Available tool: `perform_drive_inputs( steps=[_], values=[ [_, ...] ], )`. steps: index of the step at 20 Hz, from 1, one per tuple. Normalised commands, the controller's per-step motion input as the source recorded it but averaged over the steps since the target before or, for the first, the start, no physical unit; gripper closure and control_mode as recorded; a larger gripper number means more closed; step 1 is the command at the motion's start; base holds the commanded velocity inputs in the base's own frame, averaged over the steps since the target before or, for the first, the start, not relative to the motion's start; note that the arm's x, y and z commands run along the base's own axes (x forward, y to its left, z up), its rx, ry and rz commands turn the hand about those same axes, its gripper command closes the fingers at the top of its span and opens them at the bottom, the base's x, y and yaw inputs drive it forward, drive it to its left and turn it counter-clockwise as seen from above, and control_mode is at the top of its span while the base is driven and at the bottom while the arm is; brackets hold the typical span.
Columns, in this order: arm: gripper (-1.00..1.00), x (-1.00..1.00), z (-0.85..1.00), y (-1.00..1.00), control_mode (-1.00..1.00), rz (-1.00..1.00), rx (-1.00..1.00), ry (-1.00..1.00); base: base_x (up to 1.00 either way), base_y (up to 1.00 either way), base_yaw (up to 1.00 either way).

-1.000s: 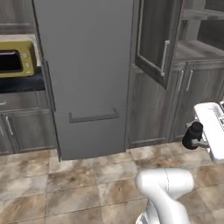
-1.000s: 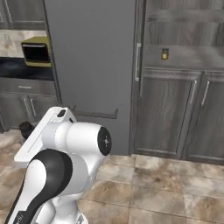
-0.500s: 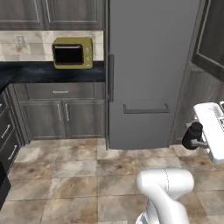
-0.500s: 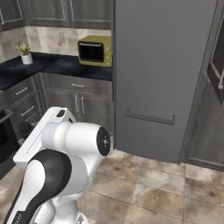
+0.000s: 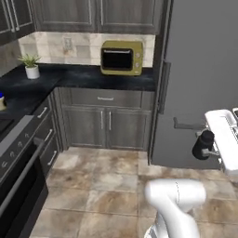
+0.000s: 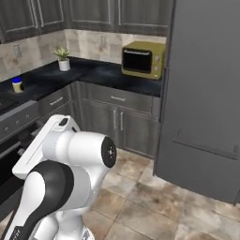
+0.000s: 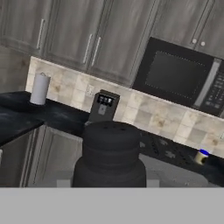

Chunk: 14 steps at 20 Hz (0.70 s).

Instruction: Collect the turmeric, mayonnaise, and shaker from the cabinet and place them next to the stove.

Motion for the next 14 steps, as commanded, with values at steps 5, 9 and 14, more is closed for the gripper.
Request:
perform_drive_inputs(
  steps=[5, 9, 14],
  values=[
    [1.0, 0.0, 0.0, 0.0, 1.0, 0.0, 0.0, 0.0, 0.72, 0.01, 0.29],
    [1.0, 0.0, 0.0, 0.0, 1.0, 0.0, 0.0, 0.0, 0.08, 0.11, 0.42],
    [1.0, 0.0, 0.0, 0.0, 1.0, 0.0, 0.0, 0.0, -0.04, 0.38, 0.56]
  ],
)
